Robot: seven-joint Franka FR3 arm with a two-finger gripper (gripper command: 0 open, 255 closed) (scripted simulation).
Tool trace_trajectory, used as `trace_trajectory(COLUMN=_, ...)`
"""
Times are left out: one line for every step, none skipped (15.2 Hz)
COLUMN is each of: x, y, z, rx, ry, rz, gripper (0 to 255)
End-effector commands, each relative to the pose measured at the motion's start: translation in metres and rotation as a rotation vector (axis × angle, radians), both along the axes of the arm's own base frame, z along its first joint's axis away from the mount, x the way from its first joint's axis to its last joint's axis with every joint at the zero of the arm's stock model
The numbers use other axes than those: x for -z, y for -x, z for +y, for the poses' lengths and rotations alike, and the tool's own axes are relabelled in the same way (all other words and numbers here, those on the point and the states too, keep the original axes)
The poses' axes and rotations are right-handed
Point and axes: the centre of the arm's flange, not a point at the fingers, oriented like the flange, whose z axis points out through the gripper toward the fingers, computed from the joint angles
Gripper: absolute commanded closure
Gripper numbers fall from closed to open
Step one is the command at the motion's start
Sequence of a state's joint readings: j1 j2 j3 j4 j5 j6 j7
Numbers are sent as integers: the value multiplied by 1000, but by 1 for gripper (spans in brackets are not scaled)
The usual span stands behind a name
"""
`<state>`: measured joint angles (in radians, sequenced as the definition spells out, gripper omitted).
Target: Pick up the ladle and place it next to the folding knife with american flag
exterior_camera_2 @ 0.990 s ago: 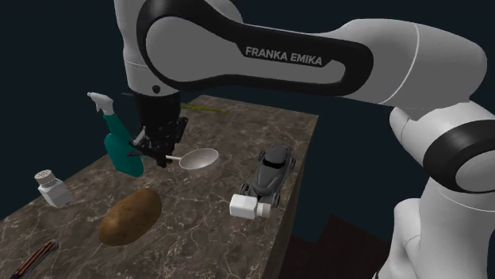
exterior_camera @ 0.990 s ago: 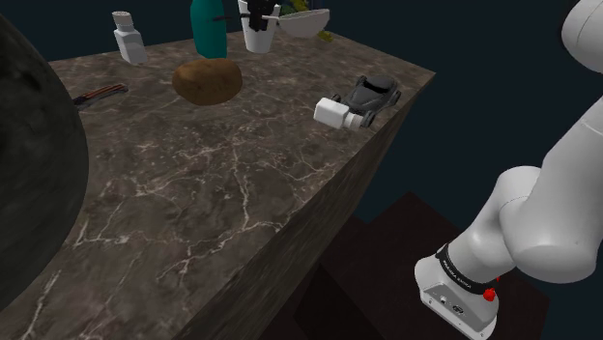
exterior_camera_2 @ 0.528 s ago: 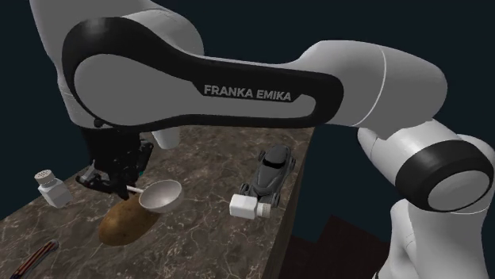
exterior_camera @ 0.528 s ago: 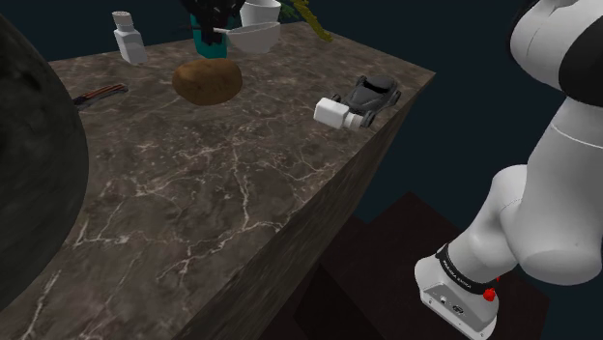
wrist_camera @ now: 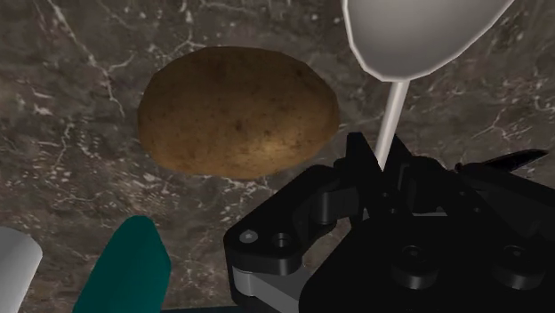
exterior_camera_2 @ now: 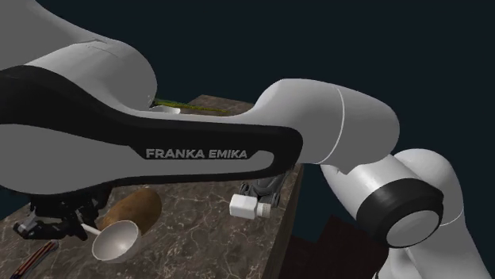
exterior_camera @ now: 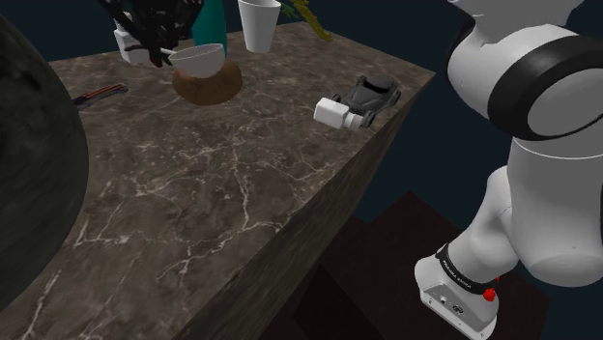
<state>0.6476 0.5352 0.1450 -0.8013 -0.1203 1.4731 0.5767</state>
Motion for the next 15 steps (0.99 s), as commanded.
trace_trajectory(x=9, y=2, z=4, rx=1, ry=-1, rz=-1, gripper=255)
trace_trajectory(x=14, y=2, z=4, rx=1, ry=-1, rz=-1, gripper=255)
trace_trajectory(x=19, y=2, z=4, rx=1, ry=-1, rz=-1, gripper=255)
trace_trajectory(x=25, y=2, z=4, rx=1, ry=-1, rz=-1, gripper=255)
trace_trajectory(x=30, y=2, z=4, rx=1, ry=-1, rz=-1, gripper=255)
trace_trajectory(x=35, y=2, z=4, rx=1, ry=-1, rz=-1, gripper=255)
trace_trajectory(x=40, y=2, z=4, rx=1, ry=-1, rz=-1, gripper=255)
trace_trajectory(x=46, y=2, z=4, rx=1, ry=-1, rz=-1, gripper=255)
trace_trajectory(x=51, y=2, z=4, rx=1, ry=-1, rz=-1, gripper=255)
trace_trajectory(x=58, y=2, z=4, rx=1, ry=-1, rz=-1, gripper=255)
trace_trajectory(x=58, y=2, z=4, rx=1, ry=-1, rz=-1, gripper=255)
trace_trajectory(x=58, y=2, z=4, rx=1, ry=-1, rz=-1, gripper=255)
trace_trajectory(x=58, y=2, z=4, rx=1, ry=-1, rz=-1, gripper=255)
trace_trajectory(x=58, y=2, z=4, rx=1, ry=-1, rz=-1, gripper=255)
trace_trajectory(x=58, y=2, z=4, rx=1, ry=-1, rz=-1, gripper=255)
